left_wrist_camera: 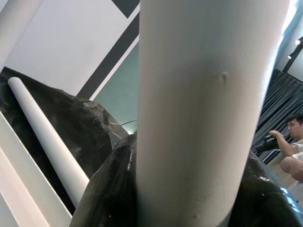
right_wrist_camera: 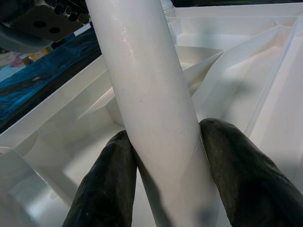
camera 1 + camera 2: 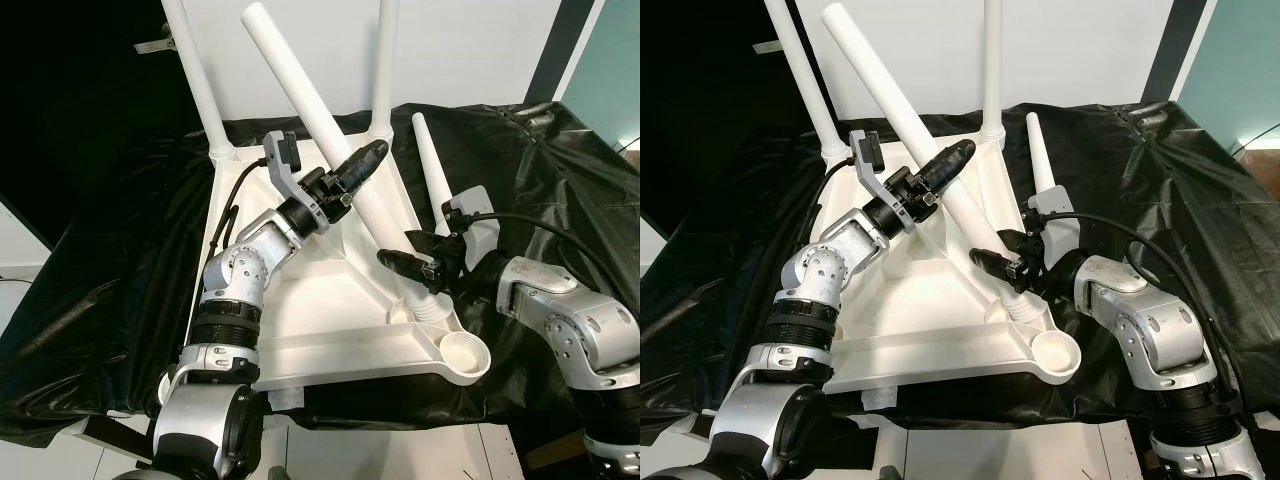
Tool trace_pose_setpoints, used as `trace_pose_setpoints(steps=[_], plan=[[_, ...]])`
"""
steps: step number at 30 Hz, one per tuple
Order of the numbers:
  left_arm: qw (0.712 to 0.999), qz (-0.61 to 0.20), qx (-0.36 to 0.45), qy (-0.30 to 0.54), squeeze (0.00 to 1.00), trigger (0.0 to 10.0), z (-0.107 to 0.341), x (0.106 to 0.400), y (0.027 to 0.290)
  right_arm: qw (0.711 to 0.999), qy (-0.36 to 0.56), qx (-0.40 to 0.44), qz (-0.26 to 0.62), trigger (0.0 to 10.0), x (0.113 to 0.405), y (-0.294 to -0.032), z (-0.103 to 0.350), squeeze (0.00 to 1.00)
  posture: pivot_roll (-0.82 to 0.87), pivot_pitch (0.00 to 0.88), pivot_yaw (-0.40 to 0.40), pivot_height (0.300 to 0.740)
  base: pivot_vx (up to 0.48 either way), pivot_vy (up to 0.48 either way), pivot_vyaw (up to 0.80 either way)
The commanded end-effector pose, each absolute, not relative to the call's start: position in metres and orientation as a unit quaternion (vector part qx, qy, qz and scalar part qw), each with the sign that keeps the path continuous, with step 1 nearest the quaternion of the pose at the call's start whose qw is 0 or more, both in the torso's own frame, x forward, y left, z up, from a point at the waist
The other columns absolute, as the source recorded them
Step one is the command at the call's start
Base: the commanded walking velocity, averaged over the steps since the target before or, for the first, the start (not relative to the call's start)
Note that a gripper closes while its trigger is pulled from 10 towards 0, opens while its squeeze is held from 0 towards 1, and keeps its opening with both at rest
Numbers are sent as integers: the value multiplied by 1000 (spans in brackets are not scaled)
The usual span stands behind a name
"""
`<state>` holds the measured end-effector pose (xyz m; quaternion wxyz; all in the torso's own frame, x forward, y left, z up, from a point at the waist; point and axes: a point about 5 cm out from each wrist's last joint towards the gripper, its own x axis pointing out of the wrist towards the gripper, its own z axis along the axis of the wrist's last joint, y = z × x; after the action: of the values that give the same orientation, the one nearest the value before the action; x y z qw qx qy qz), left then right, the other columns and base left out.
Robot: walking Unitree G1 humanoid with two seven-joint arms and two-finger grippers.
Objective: Building children table
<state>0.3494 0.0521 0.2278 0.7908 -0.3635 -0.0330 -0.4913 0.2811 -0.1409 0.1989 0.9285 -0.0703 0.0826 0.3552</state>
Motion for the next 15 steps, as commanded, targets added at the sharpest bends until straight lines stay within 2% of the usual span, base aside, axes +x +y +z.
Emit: trace_pose_setpoints(steps=[1,5,6,8,9,15], plan=[[751,-542,-372,-53,0,0,237,342,42,934,111,-69,332,10000,284,-140,186,0,-192,0,67,740,0,0,0],[752,-542,-372,-53,0,0,237,342,42,939,109,-63,321,10000,285,-141,187,0,-192,0,68,740,0,0,0],[752,-542,-371,-54,0,0,237,342,42,941,107,-59,315,10000,285,-140,189,1000,-192,0,68,740,0,0,0],[753,-541,-370,-53,0,0,237,342,42,945,104,-56,304,10000,285,-139,192,1000,-196,0,73,740,0,0,0],[754,-541,-369,-53,0,0,237,343,42,948,100,-57,298,10000,284,-138,197,0,-197,0,74,740,0,0,0],[759,-541,-360,-49,0,0,235,343,39,949,90,-65,294,10000,281,-134,209,0,-206,4,75,740,0,0,0]])
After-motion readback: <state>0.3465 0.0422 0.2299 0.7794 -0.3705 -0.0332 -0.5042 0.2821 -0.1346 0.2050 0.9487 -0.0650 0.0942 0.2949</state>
